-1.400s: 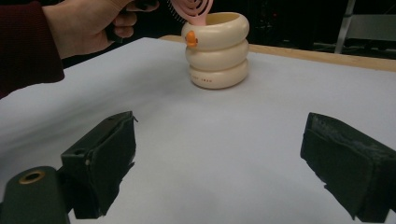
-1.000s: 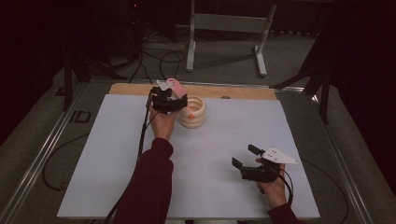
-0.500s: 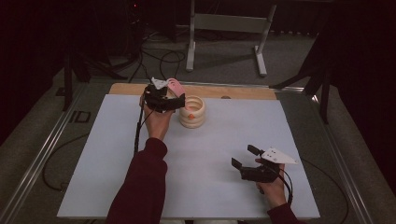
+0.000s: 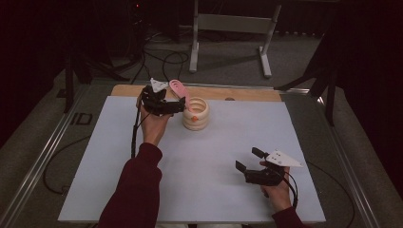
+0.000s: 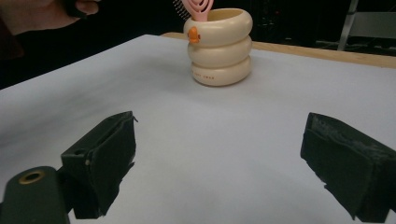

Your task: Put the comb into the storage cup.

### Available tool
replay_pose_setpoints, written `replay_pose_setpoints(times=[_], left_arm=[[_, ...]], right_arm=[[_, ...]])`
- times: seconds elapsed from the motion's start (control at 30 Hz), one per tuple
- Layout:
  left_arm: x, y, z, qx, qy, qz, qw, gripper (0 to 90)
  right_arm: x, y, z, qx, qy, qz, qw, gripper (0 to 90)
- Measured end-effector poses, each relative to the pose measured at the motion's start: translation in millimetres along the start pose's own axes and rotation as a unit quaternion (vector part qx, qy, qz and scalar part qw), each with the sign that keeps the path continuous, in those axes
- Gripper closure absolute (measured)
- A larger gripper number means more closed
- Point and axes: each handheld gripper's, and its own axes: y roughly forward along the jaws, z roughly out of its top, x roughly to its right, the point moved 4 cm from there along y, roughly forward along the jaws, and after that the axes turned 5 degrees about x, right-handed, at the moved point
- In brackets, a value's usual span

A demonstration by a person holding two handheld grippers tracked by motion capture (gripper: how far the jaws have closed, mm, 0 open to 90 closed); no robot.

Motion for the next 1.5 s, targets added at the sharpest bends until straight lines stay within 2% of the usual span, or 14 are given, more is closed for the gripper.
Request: replay_pose_setpoints(times=[0.2,0.4,0.67,0.9,1.07,1.27,1.37,1.5], left_arm=[[-5.8,-15.6,-2.5,0.005,0.007,-0.015,0.9998,0.0],[-9.4,-33.7,-14.2,0.007,0.029,-0.025,0.9992,0.0],[-13.7,-53.7,-35.1,-0.007,0.054,-0.045,0.9975,0.0],[-15.9,-72.6,-45.7,-0.016,0.081,-0.051,0.9953,0.0],[-14.5,-90.4,-51.0,0.002,0.095,-0.047,0.9944,0.0],[-17.2,-104.9,-59.5,0.008,0.093,-0.046,0.9945,0.0],[-20.3,-114.3,-69.1,0.012,0.096,-0.043,0.9944,0.0],[-25.5,-124.7,-79.9,0.026,0.099,-0.026,0.9944,0.0]], right_arm=[[-0.8,0.5,0.0,-0.001,-0.002,0.000,1.0000,10.3],[-1.0,0.9,-0.4,-0.003,-0.003,0.000,1.0000,10.3],[-1.7,1.6,-0.9,-0.004,-0.004,0.001,1.0000,10.3],[-2.4,2.3,-1.6,-0.007,-0.005,0.000,1.0000,10.2],[-1.4,2.1,-1.7,-0.007,-0.005,-0.001,1.0000,10.2],[-0.7,1.2,-1.0,-0.005,-0.005,-0.003,1.0000,10.3],[0.9,0.1,-0.7,-0.006,-0.007,-0.004,1.0000,10.2],[1.9,-0.4,-0.8,-0.005,-0.005,-0.007,0.9999,10.2]])
